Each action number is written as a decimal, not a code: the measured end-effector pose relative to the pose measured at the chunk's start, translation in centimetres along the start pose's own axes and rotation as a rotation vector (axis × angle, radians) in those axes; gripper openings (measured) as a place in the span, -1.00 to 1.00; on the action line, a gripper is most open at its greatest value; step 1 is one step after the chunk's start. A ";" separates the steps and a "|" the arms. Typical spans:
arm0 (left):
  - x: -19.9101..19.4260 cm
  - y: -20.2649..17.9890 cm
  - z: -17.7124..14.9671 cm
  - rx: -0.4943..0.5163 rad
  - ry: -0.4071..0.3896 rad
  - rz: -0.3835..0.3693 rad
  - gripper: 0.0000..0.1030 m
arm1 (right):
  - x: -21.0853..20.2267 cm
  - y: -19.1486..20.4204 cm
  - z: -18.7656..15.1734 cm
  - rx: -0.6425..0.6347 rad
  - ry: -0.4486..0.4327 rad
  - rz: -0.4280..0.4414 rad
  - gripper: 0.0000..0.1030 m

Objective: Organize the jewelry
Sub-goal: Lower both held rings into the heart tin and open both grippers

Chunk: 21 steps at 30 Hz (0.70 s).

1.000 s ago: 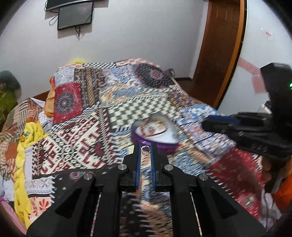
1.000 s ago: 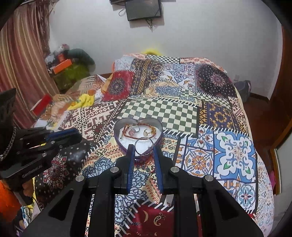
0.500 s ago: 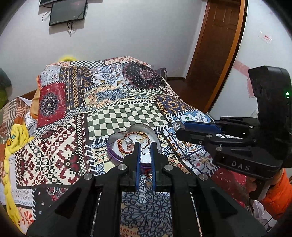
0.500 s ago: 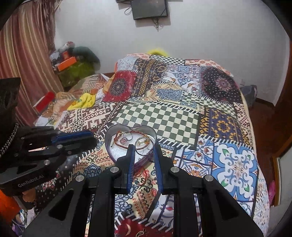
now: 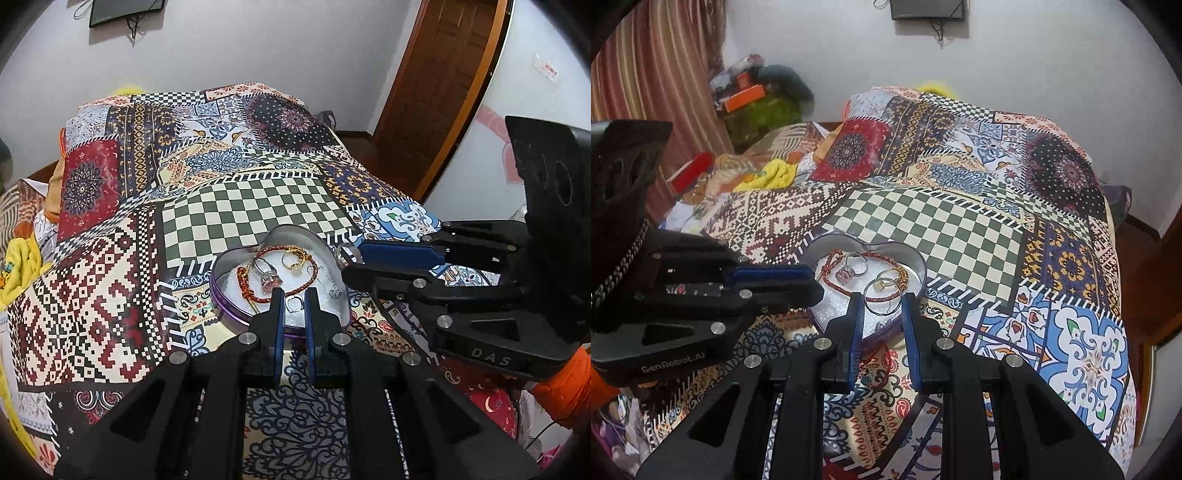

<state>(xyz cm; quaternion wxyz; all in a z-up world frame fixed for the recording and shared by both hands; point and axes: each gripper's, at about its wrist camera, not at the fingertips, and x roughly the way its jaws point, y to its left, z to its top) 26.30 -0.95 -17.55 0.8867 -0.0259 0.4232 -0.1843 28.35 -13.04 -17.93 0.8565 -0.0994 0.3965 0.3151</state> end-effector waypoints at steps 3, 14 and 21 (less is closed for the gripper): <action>0.4 0.5 0.3 -0.017 0.009 0.000 -0.84 | 0.5 -0.1 0.1 -0.008 0.006 0.000 -0.64; 0.7 0.9 0.8 0.002 -0.001 0.006 -0.84 | 2.2 -0.3 0.3 -0.004 0.064 0.046 -0.64; 0.7 0.7 0.7 0.017 -0.001 0.006 -0.83 | 2.5 0.0 0.5 -0.035 0.066 0.050 -0.64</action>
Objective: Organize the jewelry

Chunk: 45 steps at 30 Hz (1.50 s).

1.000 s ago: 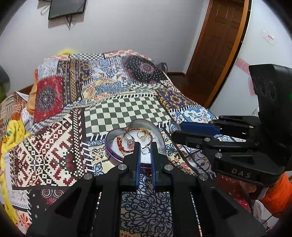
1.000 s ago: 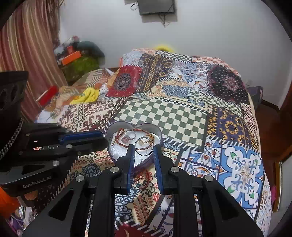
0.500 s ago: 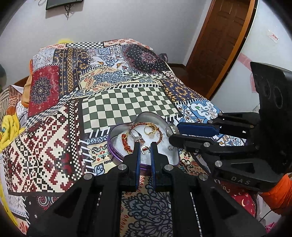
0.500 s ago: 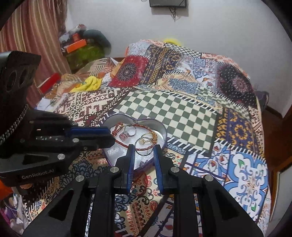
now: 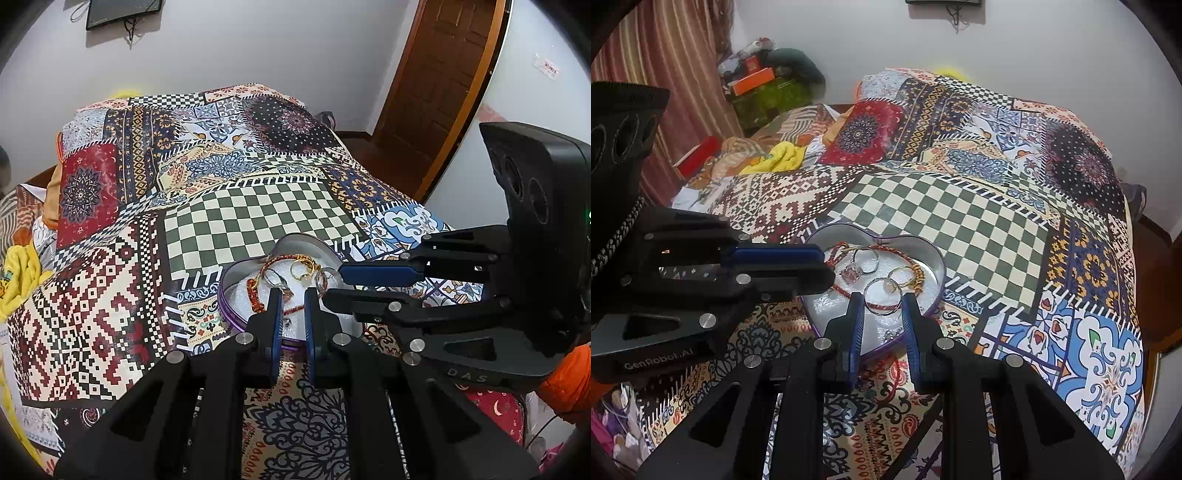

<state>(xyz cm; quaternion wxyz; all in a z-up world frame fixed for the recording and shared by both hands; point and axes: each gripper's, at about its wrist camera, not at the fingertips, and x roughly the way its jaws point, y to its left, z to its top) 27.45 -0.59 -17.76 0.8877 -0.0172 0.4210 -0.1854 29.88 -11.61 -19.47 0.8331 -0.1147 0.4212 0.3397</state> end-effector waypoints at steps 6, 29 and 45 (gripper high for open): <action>-0.7 0.4 -0.2 -0.008 -0.021 0.030 -0.83 | 0.6 0.5 0.0 -0.023 0.020 -0.003 -0.64; -4.2 -1.1 -2.4 -0.016 -0.009 0.061 -0.58 | -3.8 0.3 -1.6 0.039 -0.026 -0.071 -0.26; 0.4 -4.0 -5.3 0.059 0.136 0.035 -0.58 | -4.3 -1.6 -5.4 0.130 0.037 -0.076 -0.25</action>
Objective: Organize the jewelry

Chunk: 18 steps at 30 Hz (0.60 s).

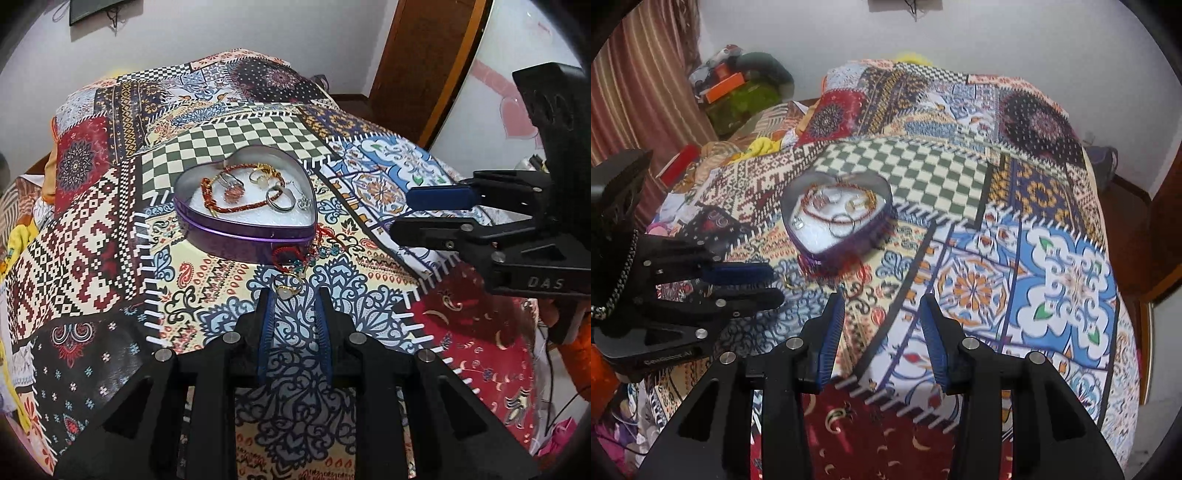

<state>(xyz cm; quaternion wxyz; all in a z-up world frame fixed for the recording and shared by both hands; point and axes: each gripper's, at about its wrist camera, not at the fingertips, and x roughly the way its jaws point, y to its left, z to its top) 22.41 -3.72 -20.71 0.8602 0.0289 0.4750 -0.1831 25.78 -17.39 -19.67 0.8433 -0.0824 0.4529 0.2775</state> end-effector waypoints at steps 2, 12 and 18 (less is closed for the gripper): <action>0.5 0.0 0.0 0.004 0.005 0.011 -0.58 | 0.1 -0.2 -0.3 0.004 0.008 0.001 -0.25; 1.5 0.4 0.3 -0.023 -0.029 0.004 -0.47 | -0.2 -0.1 -1.0 0.010 0.012 0.016 -0.25; 1.6 0.3 0.2 -0.021 -0.042 0.014 -0.53 | 0.0 0.6 -0.7 0.001 0.007 0.016 -0.25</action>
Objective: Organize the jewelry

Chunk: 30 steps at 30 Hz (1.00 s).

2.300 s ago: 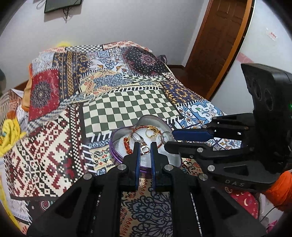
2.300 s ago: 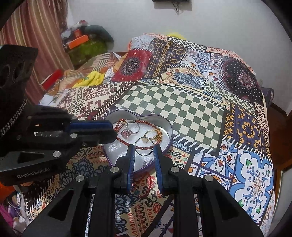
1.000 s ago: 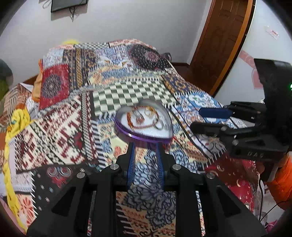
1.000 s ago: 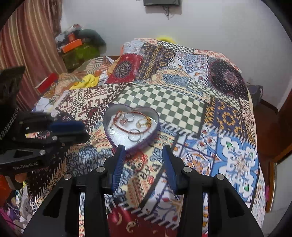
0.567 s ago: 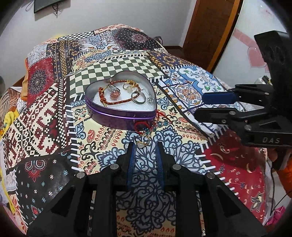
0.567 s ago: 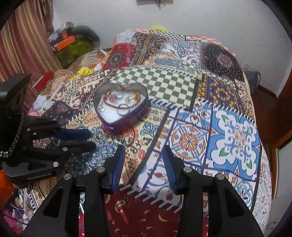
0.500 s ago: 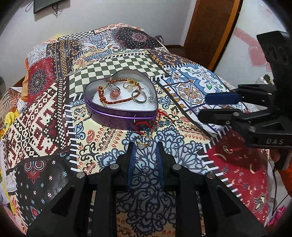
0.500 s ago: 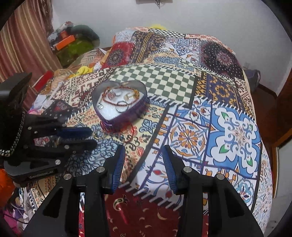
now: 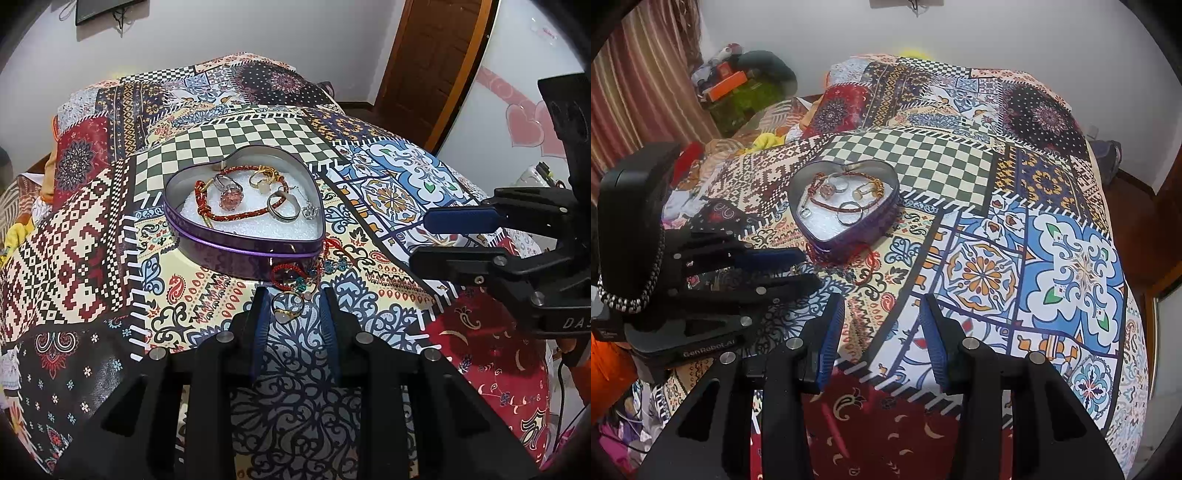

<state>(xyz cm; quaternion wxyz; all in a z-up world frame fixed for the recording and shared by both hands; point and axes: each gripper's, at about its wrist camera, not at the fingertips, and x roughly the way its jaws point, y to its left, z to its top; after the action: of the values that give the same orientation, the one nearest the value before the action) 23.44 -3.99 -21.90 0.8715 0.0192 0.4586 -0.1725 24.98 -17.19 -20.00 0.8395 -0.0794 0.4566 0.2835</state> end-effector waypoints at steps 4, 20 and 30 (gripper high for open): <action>-0.4 0.2 -0.3 0.002 -0.004 0.007 -0.66 | 0.6 0.6 0.4 -0.023 0.008 -0.004 -0.25; -3.6 2.3 -2.7 -0.050 -0.039 0.004 -0.66 | 5.2 3.2 2.7 -0.161 0.129 0.025 -0.25; -4.2 2.9 -2.9 -0.107 -0.052 -0.020 -0.66 | 5.0 3.9 2.2 -0.189 0.108 0.058 -0.76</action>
<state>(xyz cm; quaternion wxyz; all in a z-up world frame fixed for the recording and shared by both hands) 19.90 0.44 -20.59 0.8812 -0.0367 0.4445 -0.1567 26.52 -11.13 -22.31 0.7938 -0.1603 0.4747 0.3447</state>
